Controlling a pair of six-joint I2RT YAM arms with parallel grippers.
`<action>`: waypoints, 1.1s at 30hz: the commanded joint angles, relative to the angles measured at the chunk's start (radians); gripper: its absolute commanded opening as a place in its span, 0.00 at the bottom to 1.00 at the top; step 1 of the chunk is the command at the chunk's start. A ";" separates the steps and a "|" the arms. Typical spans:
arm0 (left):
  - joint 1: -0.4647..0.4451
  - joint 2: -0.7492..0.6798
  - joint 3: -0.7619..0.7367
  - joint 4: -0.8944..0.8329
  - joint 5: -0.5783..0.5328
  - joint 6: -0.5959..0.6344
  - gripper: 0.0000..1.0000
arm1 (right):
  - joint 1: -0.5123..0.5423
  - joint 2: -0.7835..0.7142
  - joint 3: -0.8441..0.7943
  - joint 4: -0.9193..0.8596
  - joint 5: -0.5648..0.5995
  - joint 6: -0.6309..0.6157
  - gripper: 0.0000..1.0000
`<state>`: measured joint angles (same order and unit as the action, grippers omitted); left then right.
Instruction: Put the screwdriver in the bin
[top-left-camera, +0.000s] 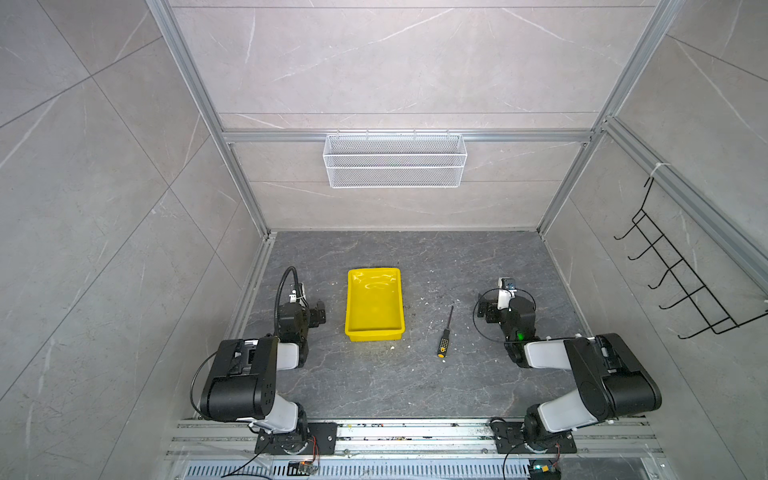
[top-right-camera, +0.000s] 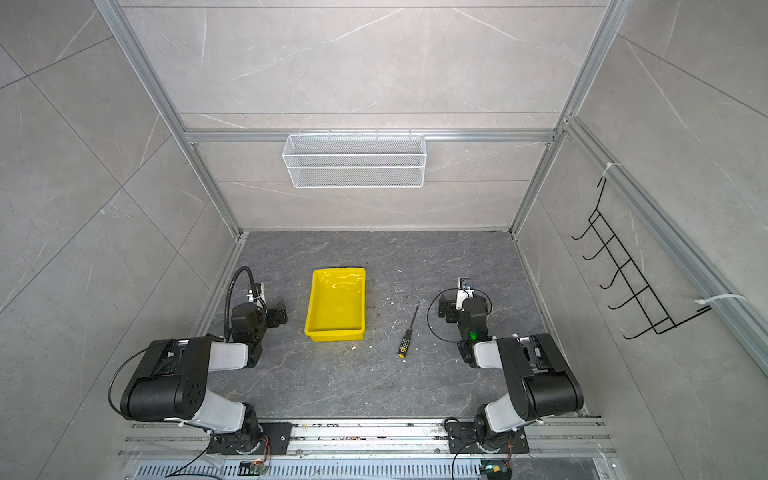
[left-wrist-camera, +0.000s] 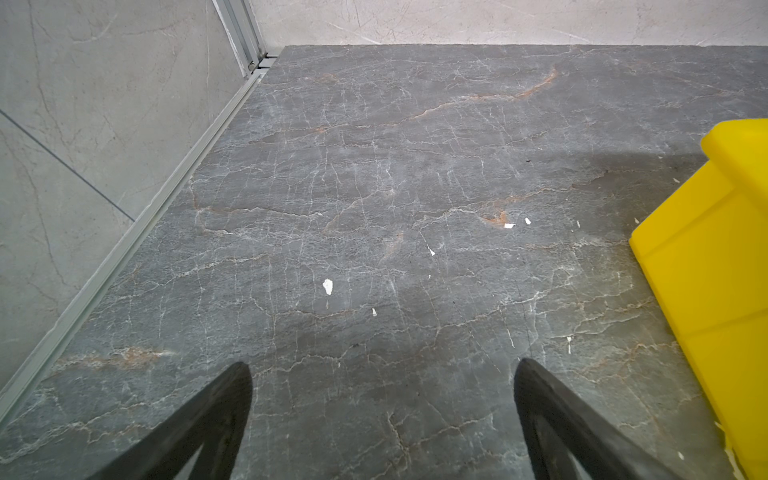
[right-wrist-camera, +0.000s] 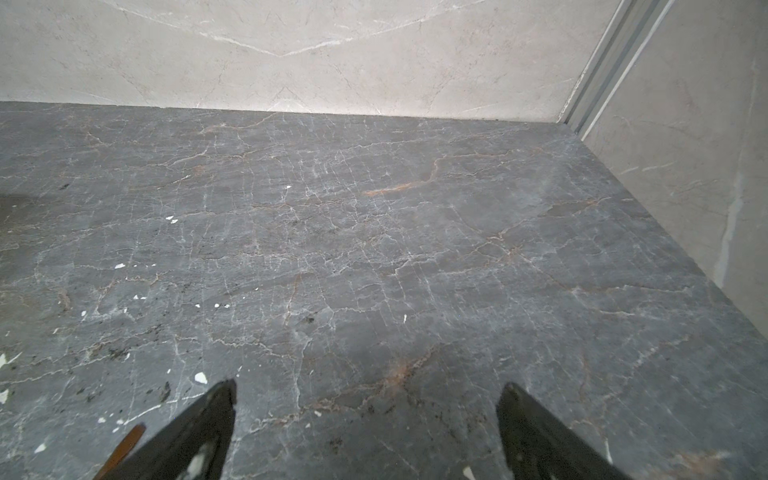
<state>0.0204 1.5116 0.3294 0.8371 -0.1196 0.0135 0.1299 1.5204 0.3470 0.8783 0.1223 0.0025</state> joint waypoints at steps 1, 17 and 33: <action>0.006 -0.011 0.024 0.024 0.017 -0.012 1.00 | -0.003 -0.003 0.018 -0.007 -0.007 -0.016 0.99; 0.007 -0.008 0.026 0.022 0.018 -0.011 1.00 | -0.004 -0.002 0.018 -0.007 -0.009 -0.017 0.99; 0.006 -0.015 0.011 0.039 0.021 -0.003 1.00 | -0.001 -0.041 0.006 -0.003 0.047 -0.004 0.99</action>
<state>0.0223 1.5116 0.3294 0.8371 -0.1196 0.0135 0.1303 1.5192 0.3470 0.8787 0.1295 0.0025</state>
